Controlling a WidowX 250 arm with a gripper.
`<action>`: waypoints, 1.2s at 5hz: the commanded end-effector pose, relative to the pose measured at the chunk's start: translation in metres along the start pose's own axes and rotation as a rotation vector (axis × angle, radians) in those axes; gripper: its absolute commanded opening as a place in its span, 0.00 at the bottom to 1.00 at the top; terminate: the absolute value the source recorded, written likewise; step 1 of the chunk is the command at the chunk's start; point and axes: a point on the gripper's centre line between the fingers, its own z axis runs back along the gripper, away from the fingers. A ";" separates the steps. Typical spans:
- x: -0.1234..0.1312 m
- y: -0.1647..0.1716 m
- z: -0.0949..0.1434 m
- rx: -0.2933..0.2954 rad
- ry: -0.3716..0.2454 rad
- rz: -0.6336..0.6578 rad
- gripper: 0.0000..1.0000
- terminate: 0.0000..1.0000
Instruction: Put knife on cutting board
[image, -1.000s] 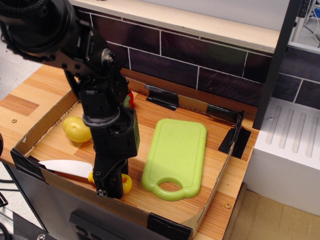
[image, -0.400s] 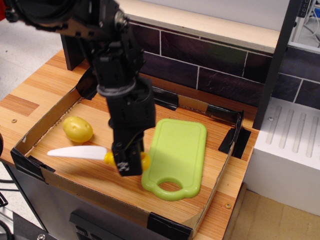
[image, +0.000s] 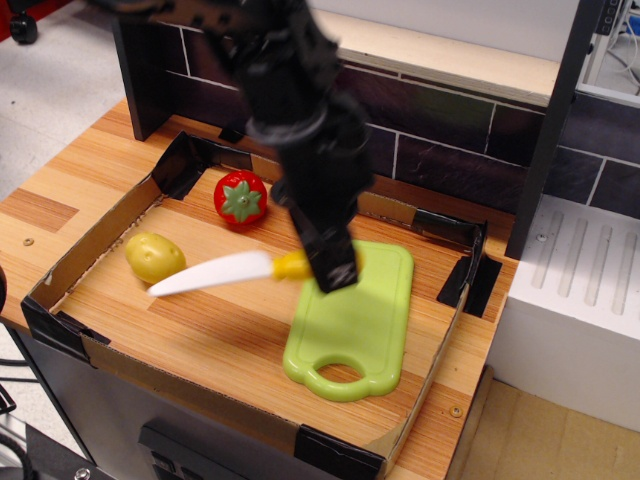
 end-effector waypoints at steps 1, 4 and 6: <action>0.025 0.022 0.008 0.107 -0.073 0.336 0.00 0.00; 0.027 0.035 -0.010 0.103 -0.144 0.859 0.00 0.00; 0.030 0.057 -0.024 0.135 -0.211 0.884 0.00 0.00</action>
